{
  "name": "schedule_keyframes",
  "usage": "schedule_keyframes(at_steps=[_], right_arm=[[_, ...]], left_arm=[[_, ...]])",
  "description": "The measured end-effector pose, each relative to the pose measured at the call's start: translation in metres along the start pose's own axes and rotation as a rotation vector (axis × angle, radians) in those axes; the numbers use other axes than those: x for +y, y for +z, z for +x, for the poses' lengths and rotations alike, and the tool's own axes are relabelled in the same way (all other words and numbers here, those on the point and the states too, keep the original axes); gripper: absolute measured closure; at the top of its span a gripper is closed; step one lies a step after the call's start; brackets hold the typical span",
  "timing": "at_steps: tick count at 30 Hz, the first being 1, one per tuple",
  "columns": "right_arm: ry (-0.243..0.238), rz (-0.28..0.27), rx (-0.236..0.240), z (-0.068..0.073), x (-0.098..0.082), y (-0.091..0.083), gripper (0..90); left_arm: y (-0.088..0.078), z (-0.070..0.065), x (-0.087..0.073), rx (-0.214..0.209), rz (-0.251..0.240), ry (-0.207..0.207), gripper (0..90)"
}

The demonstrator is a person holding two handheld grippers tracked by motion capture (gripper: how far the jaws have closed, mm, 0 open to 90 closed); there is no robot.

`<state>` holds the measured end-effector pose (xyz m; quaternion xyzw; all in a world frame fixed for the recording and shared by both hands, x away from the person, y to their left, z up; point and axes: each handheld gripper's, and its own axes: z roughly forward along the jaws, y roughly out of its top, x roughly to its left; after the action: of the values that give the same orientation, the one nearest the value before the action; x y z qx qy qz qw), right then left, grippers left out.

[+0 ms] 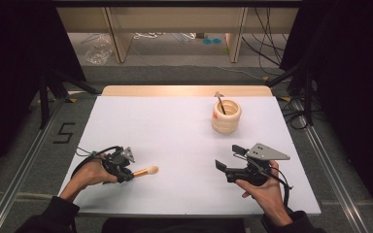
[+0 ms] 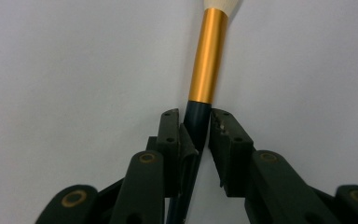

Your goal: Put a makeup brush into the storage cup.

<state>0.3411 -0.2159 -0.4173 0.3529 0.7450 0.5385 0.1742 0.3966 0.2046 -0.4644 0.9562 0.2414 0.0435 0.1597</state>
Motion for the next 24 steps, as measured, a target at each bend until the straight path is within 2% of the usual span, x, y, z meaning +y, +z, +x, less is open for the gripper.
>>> schedule_keyframes(at_steps=[1,2,4,5,8,12,14,17,22,24], right_arm=[[-0.001,0.000,0.001,0.0000,0.0000,0.0000,17.4],[-0.001,0.001,0.002,0.0001,0.0000,0.0000,17.5],[0.000,0.001,0.003,0.0002,0.0000,0.0000,17.6],[0.003,0.005,0.000,0.0003,0.0000,0.0001,17.6],[0.007,0.006,0.008,0.0002,-0.0002,0.0002,17.6],[0.010,0.007,0.013,0.0004,-0.0001,0.0002,17.7],[0.011,0.001,0.018,0.0003,-0.0004,0.0007,17.7],[0.010,0.007,0.013,0.0005,-0.0001,0.0002,17.7],[0.005,0.010,0.019,0.0009,-0.0001,0.0006,17.8],[-0.015,-0.016,0.014,-0.0003,-0.0005,0.0020,17.8]], left_arm=[[0.0000,-0.0011,0.0004,-0.002,0.004,-0.012,74.4],[-0.0005,0.0010,0.0017,0.004,0.014,0.020,74.8],[-0.0001,0.0012,0.0028,0.000,0.023,0.027,75.1],[0.0004,0.0003,0.0031,-0.001,0.019,0.016,75.9],[-0.0008,0.0011,0.0042,-0.002,0.041,0.025,77.0],[0.0003,0.0011,0.0051,-0.003,0.035,0.023,77.5],[0.0010,0.0005,0.0059,-0.002,0.033,0.007,77.8],[0.0003,0.0013,0.0072,-0.005,0.056,0.018,77.8],[0.0007,-0.0001,0.0080,0.004,0.051,0.019,78.1],[0.0001,-0.0002,0.0084,0.009,0.060,0.030,78.1]])
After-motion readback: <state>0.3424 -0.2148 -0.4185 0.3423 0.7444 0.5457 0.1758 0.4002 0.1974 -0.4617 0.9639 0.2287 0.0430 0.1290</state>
